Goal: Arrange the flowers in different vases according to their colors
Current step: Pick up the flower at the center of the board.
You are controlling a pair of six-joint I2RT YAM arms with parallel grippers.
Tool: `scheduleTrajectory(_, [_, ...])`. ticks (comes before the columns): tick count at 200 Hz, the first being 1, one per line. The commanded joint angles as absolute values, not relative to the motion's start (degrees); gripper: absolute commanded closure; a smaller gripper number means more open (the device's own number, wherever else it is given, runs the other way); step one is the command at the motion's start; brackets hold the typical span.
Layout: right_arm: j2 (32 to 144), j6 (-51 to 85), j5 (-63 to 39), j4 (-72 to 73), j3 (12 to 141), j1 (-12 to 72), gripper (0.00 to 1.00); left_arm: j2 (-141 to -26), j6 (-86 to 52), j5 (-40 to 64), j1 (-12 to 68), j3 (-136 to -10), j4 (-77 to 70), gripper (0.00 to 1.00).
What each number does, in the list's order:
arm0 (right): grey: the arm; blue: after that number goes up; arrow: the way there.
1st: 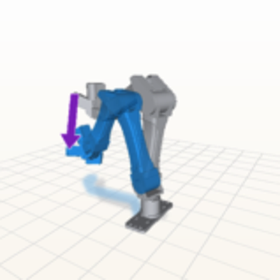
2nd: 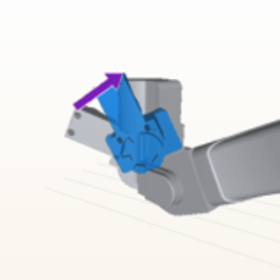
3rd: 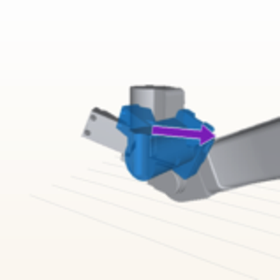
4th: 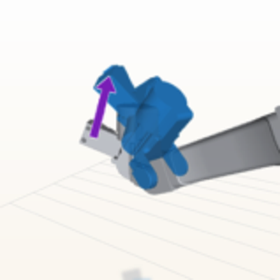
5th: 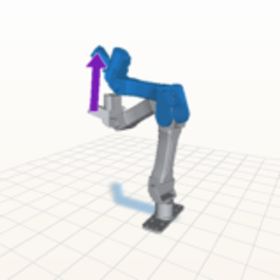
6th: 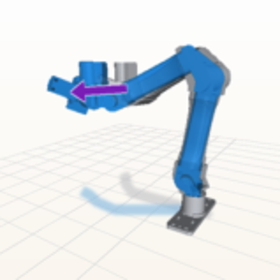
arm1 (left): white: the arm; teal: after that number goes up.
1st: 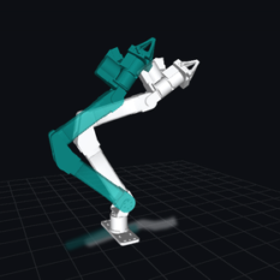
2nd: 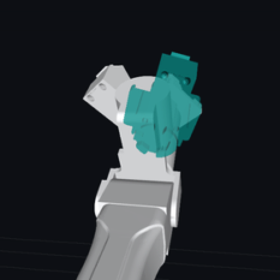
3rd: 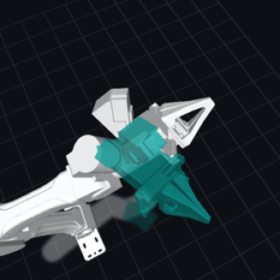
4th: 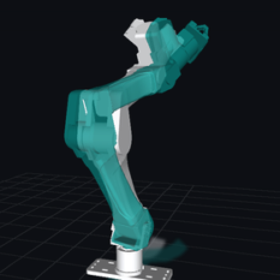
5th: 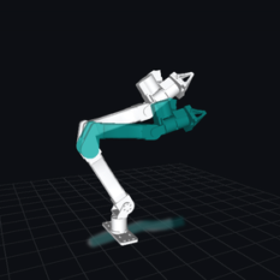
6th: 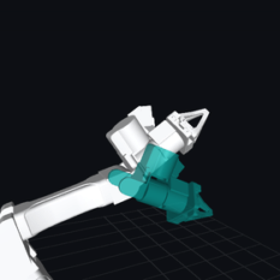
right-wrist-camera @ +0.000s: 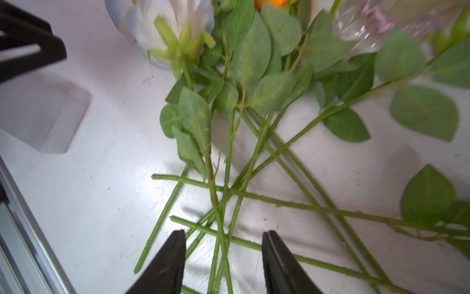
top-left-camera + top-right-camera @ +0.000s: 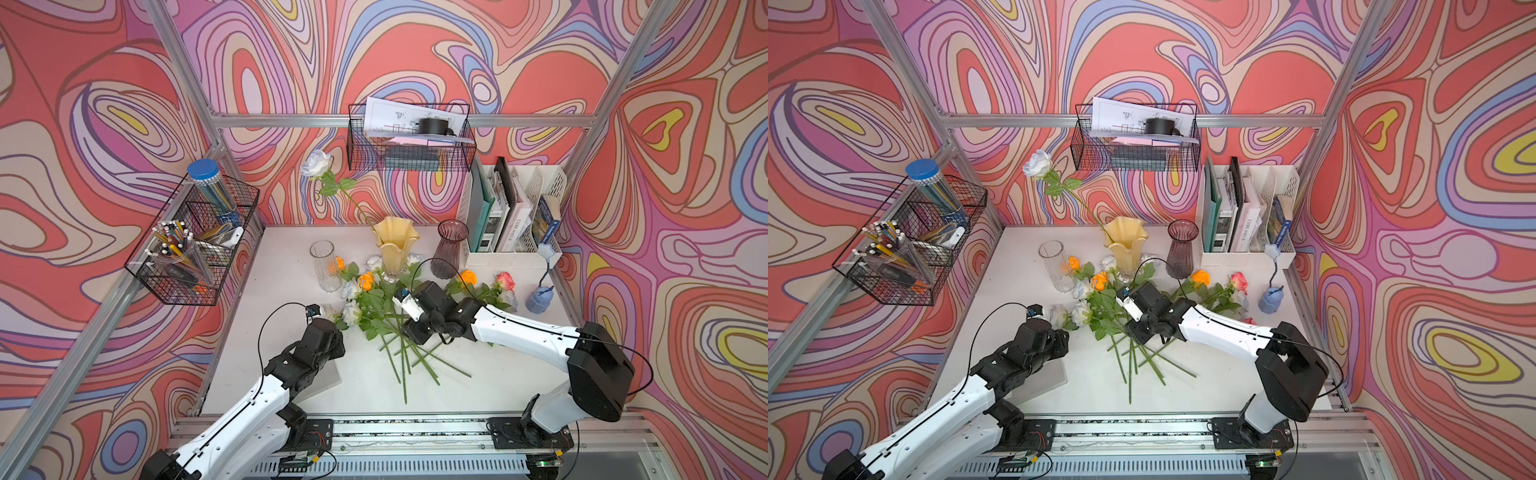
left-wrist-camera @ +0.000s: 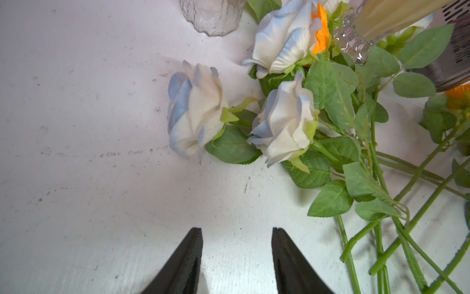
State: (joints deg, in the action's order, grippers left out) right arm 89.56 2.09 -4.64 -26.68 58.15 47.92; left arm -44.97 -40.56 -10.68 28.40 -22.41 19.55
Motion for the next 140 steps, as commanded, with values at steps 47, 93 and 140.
scheduleTrajectory(47, [90.2,4.8,-3.7,-26.1,55.3,48.4,0.57,-44.2,-41.3,-10.9,28.0,-20.7,19.7,0.49])
scheduleTrajectory(93, [94.1,4.5,-2.7,-24.5,57.1,48.3,0.59,-43.4,-41.5,-10.7,28.1,-20.2,19.9,0.49])
scheduleTrajectory(140, [97.3,4.5,-3.4,-22.6,58.7,48.4,0.65,-43.6,-41.6,-10.4,28.1,-20.0,19.5,0.49])
